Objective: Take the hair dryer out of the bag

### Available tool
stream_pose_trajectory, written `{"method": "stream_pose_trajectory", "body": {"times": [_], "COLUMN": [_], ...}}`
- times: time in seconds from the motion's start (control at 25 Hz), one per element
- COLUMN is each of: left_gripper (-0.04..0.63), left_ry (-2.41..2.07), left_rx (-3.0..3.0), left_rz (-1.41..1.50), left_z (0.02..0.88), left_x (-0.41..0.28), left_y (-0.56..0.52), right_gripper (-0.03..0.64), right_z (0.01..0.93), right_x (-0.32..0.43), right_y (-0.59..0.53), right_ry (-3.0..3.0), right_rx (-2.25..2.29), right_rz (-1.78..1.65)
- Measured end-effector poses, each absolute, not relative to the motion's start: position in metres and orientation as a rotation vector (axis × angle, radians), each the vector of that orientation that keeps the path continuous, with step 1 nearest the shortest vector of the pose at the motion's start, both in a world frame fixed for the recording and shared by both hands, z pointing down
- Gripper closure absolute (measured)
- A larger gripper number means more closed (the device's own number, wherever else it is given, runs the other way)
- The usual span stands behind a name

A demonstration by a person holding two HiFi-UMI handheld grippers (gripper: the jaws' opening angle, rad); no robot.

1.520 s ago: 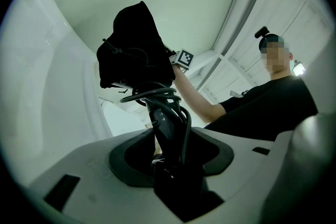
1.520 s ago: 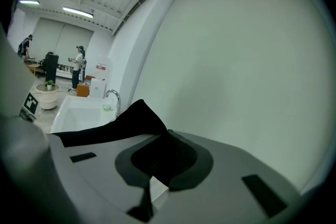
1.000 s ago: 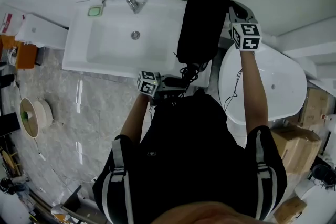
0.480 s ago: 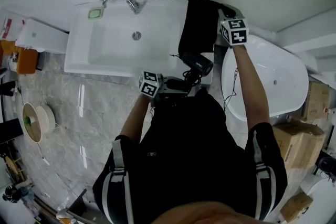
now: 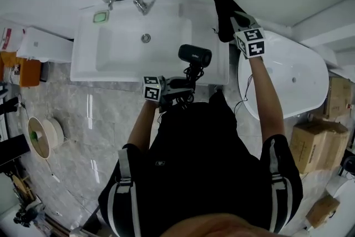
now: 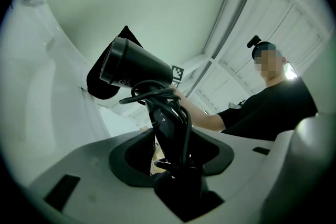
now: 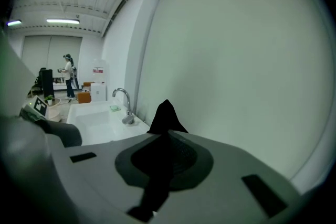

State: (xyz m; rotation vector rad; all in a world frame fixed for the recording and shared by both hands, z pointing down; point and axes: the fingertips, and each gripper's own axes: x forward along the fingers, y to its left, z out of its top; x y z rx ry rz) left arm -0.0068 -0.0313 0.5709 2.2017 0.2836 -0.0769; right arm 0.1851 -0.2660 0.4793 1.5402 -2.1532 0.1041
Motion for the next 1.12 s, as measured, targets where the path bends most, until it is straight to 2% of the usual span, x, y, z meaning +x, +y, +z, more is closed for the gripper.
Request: {"method": "stream_pose_trajectory", "body": {"times": [0.8, 1.12], "left_gripper": [0.408, 0.408], "left_ry": [0.154, 0.138], "left_rx": [2.268, 2.226], "left_rz": [-0.071, -0.082], "left_z": [0.585, 0.593], "left_x": [-0.032, -0.036], "left_y": [-0.059, -0.053], "right_gripper": [0.551, 0.551], "right_z": [0.578, 0.604], "right_x": [0.085, 0.077], "right_y": [-0.113, -0.077], "right_ry": [-2.559, -2.556], "right_rx": [1.338, 1.313], "right_rz": [0.631, 0.757]}}
